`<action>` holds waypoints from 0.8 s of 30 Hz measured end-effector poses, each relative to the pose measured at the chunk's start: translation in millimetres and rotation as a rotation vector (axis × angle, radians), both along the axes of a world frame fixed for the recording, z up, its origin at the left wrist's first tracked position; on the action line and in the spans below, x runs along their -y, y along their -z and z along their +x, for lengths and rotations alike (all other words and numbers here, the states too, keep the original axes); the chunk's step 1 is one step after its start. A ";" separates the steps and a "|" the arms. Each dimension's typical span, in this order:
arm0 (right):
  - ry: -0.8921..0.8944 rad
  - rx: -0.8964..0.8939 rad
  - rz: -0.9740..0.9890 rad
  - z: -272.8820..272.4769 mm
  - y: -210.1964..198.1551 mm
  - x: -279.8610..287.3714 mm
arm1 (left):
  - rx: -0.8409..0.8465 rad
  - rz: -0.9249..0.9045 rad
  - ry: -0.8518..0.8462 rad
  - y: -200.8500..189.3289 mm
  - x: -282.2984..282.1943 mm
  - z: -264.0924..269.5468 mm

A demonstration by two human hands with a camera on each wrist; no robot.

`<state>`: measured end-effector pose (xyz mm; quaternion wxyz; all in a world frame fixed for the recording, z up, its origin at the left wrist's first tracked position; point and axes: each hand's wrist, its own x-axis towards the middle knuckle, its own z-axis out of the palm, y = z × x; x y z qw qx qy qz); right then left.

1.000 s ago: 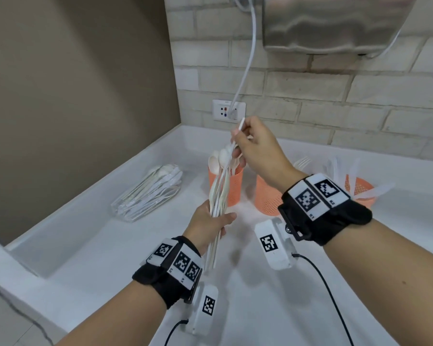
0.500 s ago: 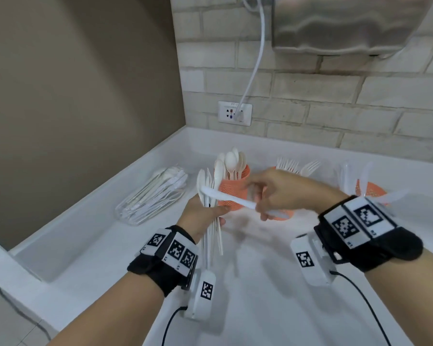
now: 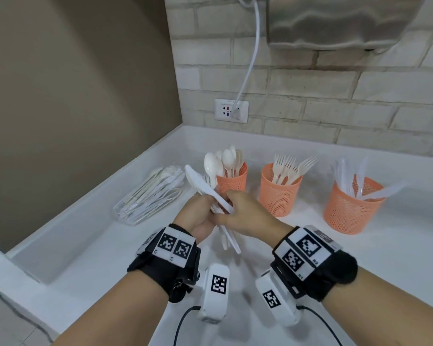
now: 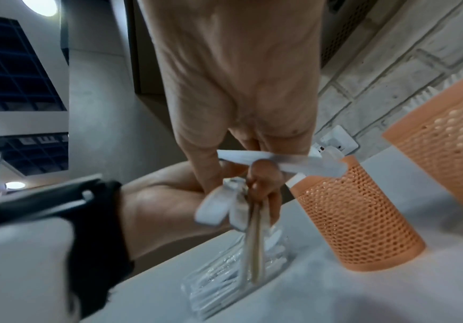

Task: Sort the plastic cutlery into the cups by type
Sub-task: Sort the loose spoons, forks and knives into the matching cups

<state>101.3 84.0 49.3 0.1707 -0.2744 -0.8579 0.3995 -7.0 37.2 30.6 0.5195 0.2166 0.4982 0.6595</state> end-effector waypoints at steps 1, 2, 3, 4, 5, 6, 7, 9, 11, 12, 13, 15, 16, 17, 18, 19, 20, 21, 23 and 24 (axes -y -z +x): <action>-0.012 0.007 -0.029 1.3 -0.7 -1.9 | 0.018 0.020 0.016 0.0 0.6 -0.3; -0.024 0.011 -0.084 3.0 -1.5 -3.7 | 0.029 0.038 0.032 -0.2 1.5 0.0; -0.039 0.009 -0.165 5.0 -2.2 -5.4 | 0.039 0.047 0.053 -0.6 2.6 0.9; -0.059 -0.001 -0.259 6.8 -2.9 -6.8 | 0.056 0.053 0.077 -1.6 3.9 1.6; -0.075 -0.016 -0.354 8.6 -2.8 -8.6 | 0.070 0.057 0.097 -3.0 5.4 2.1; -0.084 -0.030 -0.439 10.4 -2.6 -10.5 | 0.071 0.069 0.115 -3.5 6.0 1.9; -0.085 -0.043 -0.511 12.7 -1.8 -12.2 | 0.066 0.079 0.121 -3.4 6.1 1.2; -0.075 -0.068 -0.612 16.8 -1.1 -13.5 | 0.051 0.098 0.151 -4.0 6.8 0.6; -0.060 -0.096 -0.667 20.0 -0.3 -15.1 | 0.013 0.127 0.171 -3.8 7.0 0.3; -0.056 -0.101 -0.674 20.8 -0.2 -15.3 | -0.006 0.143 0.165 -3.3 6.8 -0.1; -0.057 -0.100 -0.673 21.4 -0.4 -15.2 | -0.033 0.155 0.153 -2.9 6.4 -0.4; -0.051 -0.107 -0.656 20.6 0.1 -14.9 | -0.095 0.158 0.140 -1.6 4.8 -1.1; -0.041 -0.120 -0.644 20.1 0.7 -15.0 | -0.118 0.148 0.131 -1.2 3.4 -0.6; -0.032 -0.134 -0.631 20.5 1.9 -15.3 | -0.133 0.139 0.120 -1.2 2.1 0.3; -0.031 -0.143 -0.618 21.4 3.2 -15.6 | -0.141 0.140 0.113 -0.8 0.5 0.9; -0.037 -0.148 -0.606 23.1 4.9 -16.0 | -0.144 0.151 0.114 -1.1 -0.4 2.3; -0.045 -0.151 -0.597 25.4 5.8 -16.3 | -0.146 0.162 0.117 -1.1 -1.7 3.8; -0.042 -0.153 -0.593 28.3 6.3 -16.8 | -0.151 0.174 0.121 -0.9 -2.5 5.6; 0.008 -0.160 -0.584 34.1 5.7 -18.3 | -0.153 0.207 0.124 -1.2 -4.1 10.8; 0.042 -0.170 -0.567 35.9 5.5 -19.0 | -0.139 0.225 0.125 -0.9 -5.7 13.8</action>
